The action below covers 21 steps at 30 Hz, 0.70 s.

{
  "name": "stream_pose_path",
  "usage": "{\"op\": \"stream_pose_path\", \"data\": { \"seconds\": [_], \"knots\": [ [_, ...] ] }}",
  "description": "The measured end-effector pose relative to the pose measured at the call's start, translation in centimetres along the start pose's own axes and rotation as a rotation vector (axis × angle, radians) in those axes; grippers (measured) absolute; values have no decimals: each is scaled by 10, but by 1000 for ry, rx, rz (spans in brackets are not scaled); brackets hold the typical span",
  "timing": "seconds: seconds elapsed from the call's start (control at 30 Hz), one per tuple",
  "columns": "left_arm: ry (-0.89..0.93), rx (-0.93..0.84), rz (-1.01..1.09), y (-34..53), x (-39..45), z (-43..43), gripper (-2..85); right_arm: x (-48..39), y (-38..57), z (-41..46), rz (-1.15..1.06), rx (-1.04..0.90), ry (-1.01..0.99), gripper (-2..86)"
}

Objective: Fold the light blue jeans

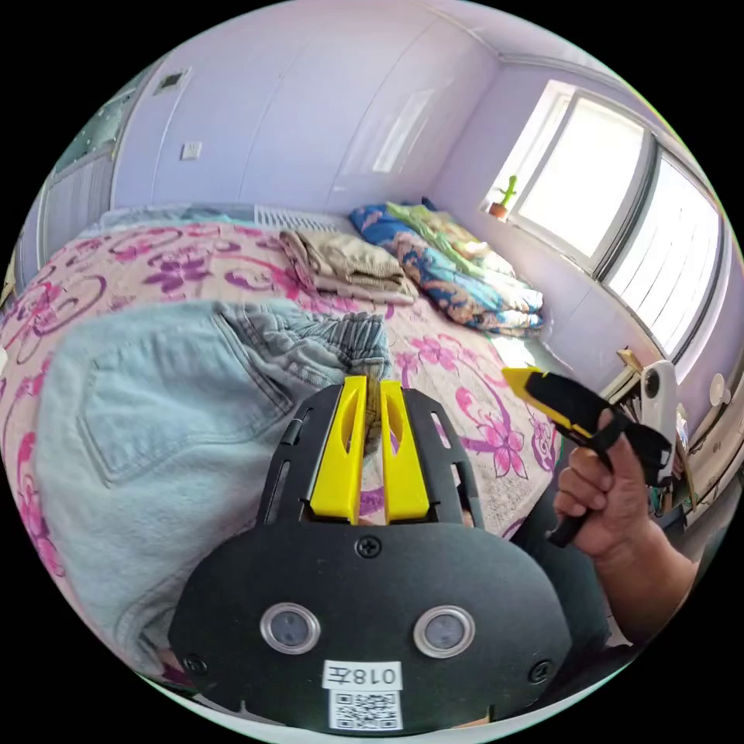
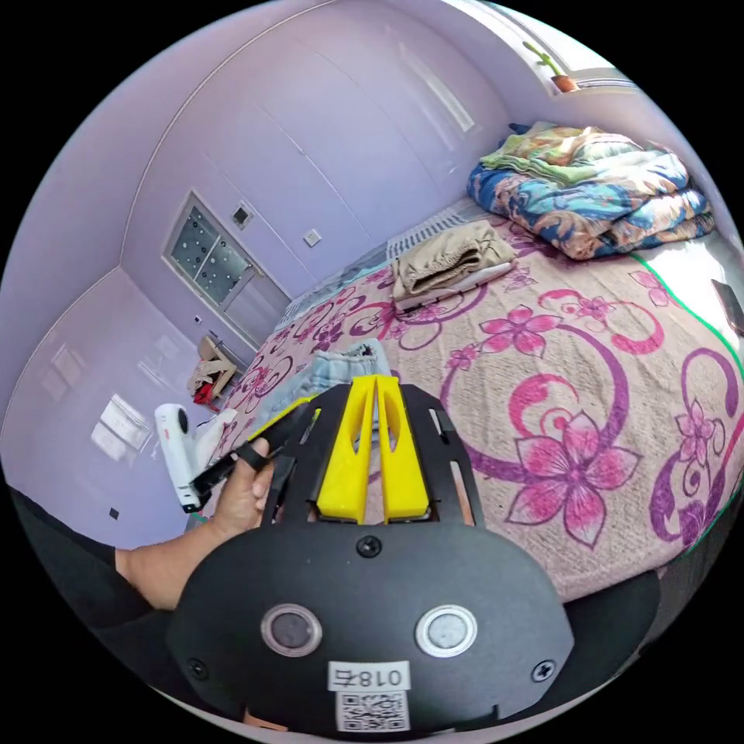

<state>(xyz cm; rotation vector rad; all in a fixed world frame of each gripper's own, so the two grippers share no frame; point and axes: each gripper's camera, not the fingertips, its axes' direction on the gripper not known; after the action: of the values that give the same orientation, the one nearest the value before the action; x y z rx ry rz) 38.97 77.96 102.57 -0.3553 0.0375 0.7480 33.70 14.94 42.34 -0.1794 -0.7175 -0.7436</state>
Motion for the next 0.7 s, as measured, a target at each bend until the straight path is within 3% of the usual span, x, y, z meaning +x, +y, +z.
{"op": "stream_pose_path", "data": {
  "seconds": [0.3, 0.4, 0.43, 0.57, 0.7],
  "knots": [
    [48, 90, -48, -48, -12, 16, 37, 12, -39, -45, 30, 41, -1, 2],
    [178, -167, -108, -57, -43, 60, 56, -12, -64, -37, -17, 40, -33, 10],
    [320, -195, -128, -56, -58, 66, 62, -23, -76, -32, -41, 28, -43, 18],
    [551, 11, -174, -49, -108, 4, 81, -65, -115, -15, -188, -22, -41, 63],
    [396, 213, -239, -30, -168, -70, 93, -103, -167, 25, -354, -171, 35, 121]
  ]
}}
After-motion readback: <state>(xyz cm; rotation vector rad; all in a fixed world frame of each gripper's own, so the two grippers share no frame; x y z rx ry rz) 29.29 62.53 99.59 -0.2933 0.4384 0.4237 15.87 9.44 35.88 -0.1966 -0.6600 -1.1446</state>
